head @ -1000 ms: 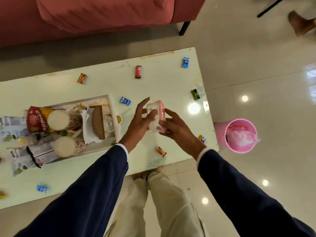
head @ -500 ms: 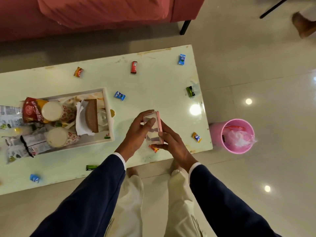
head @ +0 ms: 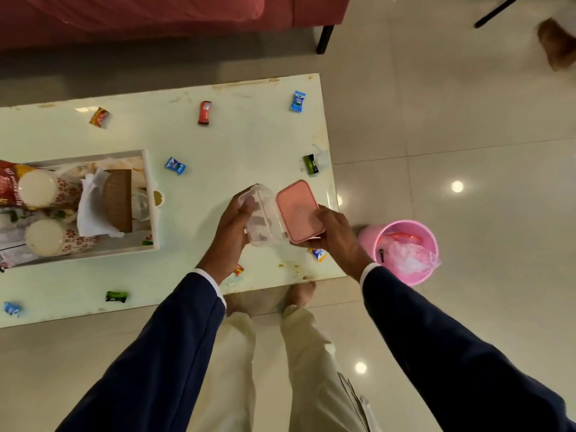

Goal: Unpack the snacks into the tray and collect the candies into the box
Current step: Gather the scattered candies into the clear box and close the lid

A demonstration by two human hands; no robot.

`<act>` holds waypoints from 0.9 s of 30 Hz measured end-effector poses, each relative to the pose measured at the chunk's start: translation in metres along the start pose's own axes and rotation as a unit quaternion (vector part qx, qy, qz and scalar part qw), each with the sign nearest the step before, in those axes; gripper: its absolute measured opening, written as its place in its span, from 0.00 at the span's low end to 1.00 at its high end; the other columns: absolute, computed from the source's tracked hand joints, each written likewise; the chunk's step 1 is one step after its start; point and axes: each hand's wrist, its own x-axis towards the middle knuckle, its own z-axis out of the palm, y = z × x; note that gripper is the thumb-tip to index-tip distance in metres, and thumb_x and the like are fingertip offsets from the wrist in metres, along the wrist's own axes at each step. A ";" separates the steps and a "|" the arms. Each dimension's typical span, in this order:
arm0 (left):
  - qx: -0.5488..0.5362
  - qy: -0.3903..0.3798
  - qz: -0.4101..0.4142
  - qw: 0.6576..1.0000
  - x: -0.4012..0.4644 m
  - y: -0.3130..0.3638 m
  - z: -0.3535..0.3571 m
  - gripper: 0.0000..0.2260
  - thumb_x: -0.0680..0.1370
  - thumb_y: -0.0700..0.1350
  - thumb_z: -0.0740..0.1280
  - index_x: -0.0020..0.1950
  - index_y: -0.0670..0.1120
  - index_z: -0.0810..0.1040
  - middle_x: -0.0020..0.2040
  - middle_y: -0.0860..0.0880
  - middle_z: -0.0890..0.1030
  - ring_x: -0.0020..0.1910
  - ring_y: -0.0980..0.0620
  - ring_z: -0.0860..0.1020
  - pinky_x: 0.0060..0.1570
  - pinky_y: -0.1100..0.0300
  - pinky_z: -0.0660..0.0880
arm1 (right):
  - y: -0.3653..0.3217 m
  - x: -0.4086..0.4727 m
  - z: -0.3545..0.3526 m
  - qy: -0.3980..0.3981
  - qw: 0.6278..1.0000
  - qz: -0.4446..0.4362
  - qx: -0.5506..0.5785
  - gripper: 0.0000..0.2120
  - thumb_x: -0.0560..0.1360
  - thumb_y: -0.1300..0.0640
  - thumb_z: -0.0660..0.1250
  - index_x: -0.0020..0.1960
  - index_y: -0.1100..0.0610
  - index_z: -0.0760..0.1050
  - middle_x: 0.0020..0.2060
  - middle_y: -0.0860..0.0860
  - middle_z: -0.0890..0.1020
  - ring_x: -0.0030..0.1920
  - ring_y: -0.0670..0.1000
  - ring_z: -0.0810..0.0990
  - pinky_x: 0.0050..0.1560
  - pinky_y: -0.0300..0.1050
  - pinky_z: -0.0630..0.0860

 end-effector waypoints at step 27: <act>-0.086 0.092 -0.040 0.991 0.015 -0.007 -0.026 0.16 0.86 0.51 0.58 0.73 0.51 0.72 0.70 0.48 0.78 0.66 0.45 0.78 0.59 0.40 0.77 | -0.011 0.046 0.067 -0.117 0.970 0.097 -0.187 0.25 0.79 0.65 0.64 0.75 0.52 0.69 0.55 0.61 0.84 0.46 0.64 0.87 0.46 0.56 0.86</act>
